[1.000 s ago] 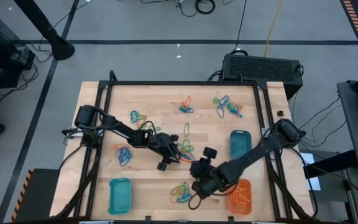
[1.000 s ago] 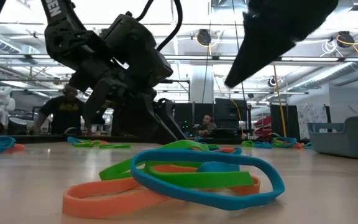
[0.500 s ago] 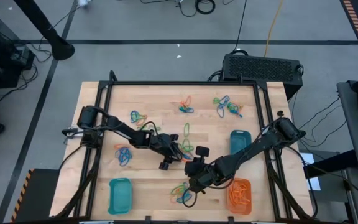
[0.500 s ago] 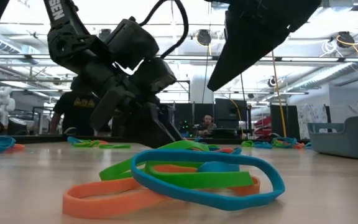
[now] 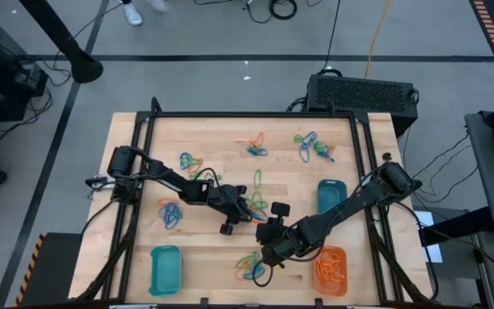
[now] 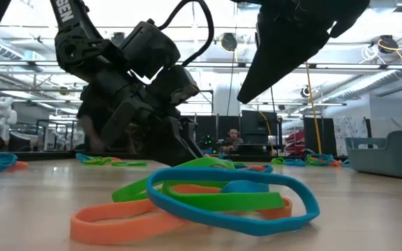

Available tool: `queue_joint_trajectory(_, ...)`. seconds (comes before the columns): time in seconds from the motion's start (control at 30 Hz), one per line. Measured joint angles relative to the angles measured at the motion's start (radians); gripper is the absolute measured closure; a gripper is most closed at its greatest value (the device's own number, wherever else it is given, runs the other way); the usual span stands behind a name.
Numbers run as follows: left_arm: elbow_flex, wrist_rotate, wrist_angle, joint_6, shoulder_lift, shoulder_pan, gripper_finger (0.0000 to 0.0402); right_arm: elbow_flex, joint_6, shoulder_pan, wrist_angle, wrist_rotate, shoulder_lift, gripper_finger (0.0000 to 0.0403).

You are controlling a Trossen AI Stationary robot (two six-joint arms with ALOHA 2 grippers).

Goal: Sort rubber bands into baskets
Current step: Put the orange rubber band into the orange bin

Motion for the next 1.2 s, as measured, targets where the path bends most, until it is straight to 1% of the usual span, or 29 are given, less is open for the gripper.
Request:
queue_joint_trajectory(0.3, 0.000, -0.001, 0.003, 0.000, 0.000, 0.000, 0.0344, 0.000, 0.004, -0.001, 0.000, 0.000, 0.000, 0.0314)
queue_joint_trajectory(0.47, -0.001, -0.010, 0.020, 0.000, 0.000, 0.002, 0.0386, 0.000, 0.007, -0.001, -0.002, 0.000, 0.000, 0.0314)
queue_joint_trajectory(0.53, 0.000, -0.011, 0.022, 0.000, 0.000, 0.002, 0.0396, 0.000, 0.008, -0.002, -0.002, 0.000, -0.001, 0.0314)
queue_joint_trajectory(0.6, 0.002, -0.011, 0.022, 0.000, 0.000, 0.001, 0.0396, 0.000, 0.011, -0.005, -0.002, -0.006, -0.001, 0.0314)
queue_joint_trajectory(0.67, 0.002, -0.011, -0.007, 0.000, -0.017, 0.001, 0.0397, 0.000, 0.013, -0.010, -0.003, -0.034, -0.001, 0.0314)
queue_joint_trajectory(0.73, 0.002, -0.011, -0.075, 0.001, -0.061, 0.001, 0.0398, 0.000, 0.019, -0.016, -0.003, -0.055, -0.001, 0.0314)
queue_joint_trajectory(0.83, 0.002, -0.010, -0.165, 0.012, -0.145, 0.002, 0.0399, 0.000, 0.019, -0.021, 0.001, -0.057, -0.001, 0.0314)
queue_joint_trajectory(0.93, -0.010, -0.011, -0.188, 0.027, -0.216, -0.005, 0.0400, 0.000, 0.018, -0.032, 0.024, -0.056, -0.001, 0.0314)
queue_joint_trajectory(1.03, -0.010, -0.010, -0.208, 0.029, -0.257, -0.022, 0.0400, 0.000, 0.017, -0.049, 0.075, -0.056, -0.001, 0.0314)
queue_joint_trajectory(1.2, -0.010, -0.022, -0.218, 0.036, -0.268, -0.058, 0.0400, 0.000, 0.016, -0.069, 0.170, -0.056, -0.001, 0.0314)
